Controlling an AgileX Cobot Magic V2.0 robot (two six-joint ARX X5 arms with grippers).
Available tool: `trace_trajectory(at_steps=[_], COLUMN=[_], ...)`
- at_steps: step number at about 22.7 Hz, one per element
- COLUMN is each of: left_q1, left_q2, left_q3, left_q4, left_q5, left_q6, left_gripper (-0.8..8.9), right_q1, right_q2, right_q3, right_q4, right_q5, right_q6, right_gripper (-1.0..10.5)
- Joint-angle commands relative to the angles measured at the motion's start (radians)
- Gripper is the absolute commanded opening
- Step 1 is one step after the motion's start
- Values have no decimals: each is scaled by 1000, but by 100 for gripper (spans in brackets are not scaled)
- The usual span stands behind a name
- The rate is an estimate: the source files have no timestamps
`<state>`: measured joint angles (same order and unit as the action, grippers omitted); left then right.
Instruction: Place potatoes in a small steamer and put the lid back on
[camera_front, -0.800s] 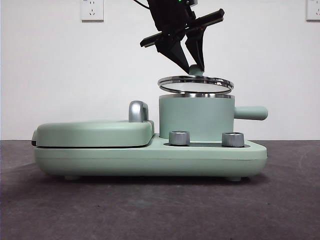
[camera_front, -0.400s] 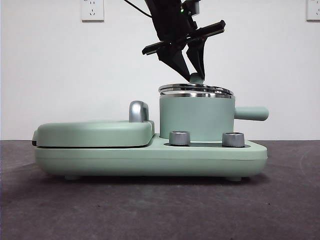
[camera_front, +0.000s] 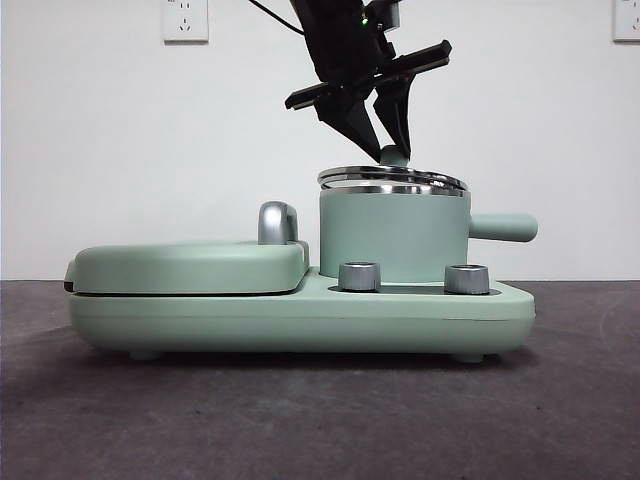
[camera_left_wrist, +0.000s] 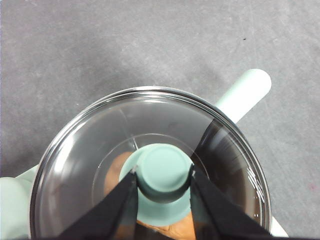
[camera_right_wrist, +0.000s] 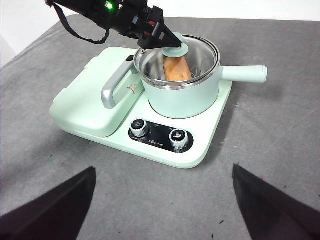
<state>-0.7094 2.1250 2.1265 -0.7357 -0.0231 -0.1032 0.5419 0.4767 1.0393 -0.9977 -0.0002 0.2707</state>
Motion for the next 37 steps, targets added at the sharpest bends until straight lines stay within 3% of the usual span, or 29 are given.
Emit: trace_trajectory(at_steps=[1, 17, 22, 37], left_q1=[-14, -15, -13, -9], left_q2=[-11, -58, -28, 40], left_q3=[27, 27, 26, 26], left_q4=[31, 89, 29, 49], left_q5=[14, -6, -7, -8], left_q6=[16, 42, 30, 21], left_gripper=[5, 5, 5, 5], right_q1=[6, 6, 6, 6], right_q2=[4, 4, 4, 4], right_q3=[7, 7, 7, 7], right_q4=[11, 18, 18, 18], right_q5=[0, 1, 1, 1], right_q6=[23, 33, 33, 37], right_gripper=[434, 434, 434, 434])
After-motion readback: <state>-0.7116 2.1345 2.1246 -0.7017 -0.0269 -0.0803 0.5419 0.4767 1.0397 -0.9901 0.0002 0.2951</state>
